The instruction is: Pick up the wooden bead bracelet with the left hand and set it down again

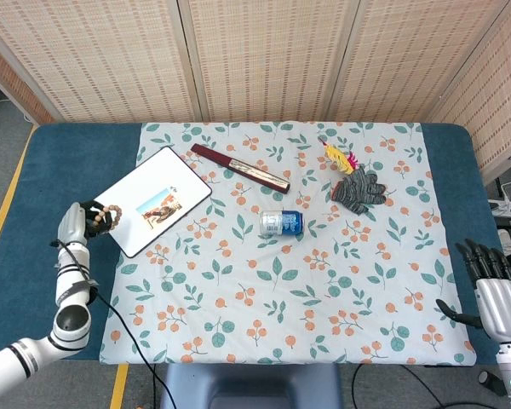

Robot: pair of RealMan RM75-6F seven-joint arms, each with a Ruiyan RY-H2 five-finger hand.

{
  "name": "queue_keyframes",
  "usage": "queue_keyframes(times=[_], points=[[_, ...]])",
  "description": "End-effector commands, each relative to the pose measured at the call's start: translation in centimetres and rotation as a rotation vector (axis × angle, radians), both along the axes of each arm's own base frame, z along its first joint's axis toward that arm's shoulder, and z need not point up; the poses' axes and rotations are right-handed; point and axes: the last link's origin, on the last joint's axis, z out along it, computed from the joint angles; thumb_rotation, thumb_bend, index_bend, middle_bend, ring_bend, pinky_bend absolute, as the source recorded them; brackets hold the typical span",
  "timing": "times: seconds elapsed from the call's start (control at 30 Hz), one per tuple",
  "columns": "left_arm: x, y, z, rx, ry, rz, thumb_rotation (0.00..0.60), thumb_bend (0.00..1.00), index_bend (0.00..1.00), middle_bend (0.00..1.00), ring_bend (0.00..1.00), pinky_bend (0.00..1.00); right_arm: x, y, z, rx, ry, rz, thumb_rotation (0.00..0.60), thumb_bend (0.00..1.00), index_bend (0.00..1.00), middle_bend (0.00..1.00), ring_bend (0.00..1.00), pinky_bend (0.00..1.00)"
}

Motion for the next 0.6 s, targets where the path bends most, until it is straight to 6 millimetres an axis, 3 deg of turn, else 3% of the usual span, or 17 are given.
queue_keyframes(times=[0.03, 0.27, 0.47, 0.6], points=[[4.4, 0.2, 3.6, -0.059, -0.831, 0.181, 0.6, 0.68, 0.62, 0.72, 0.46, 0.09, 0.0, 0.0, -0.2, 0.006, 0.003, -0.002, 0.45, 0.13, 0.0, 0.0, 0.0, 0.0], [4.8, -0.3, 5.0, -0.089, -1.072, 0.036, 0.6, 0.65, 0.46, 0.59, 0.39, 0.1, -0.1, -0.1, -0.4, 0.017, 0.004, -0.009, 0.45, 0.13, 0.0, 0.0, 0.0, 0.0], [4.4, -1.3, 4.1, -0.143, -0.992, -0.144, 0.6, 0.5, 0.34, 0.52, 0.33, 0.05, 0.1, -0.2, -0.7, 0.021, 0.007, 0.0, 0.449, 0.13, 0.0, 0.0, 0.0, 0.0], [3.9, -2.2, 2.4, -0.181, -0.961, -0.193, 0.6, 0.47, 0.32, 0.48, 0.28, 0.02, 0.2, -0.1, -0.9, 0.021, 0.014, 0.004, 0.449, 0.14, 0.0, 0.0, 0.0, 0.0]])
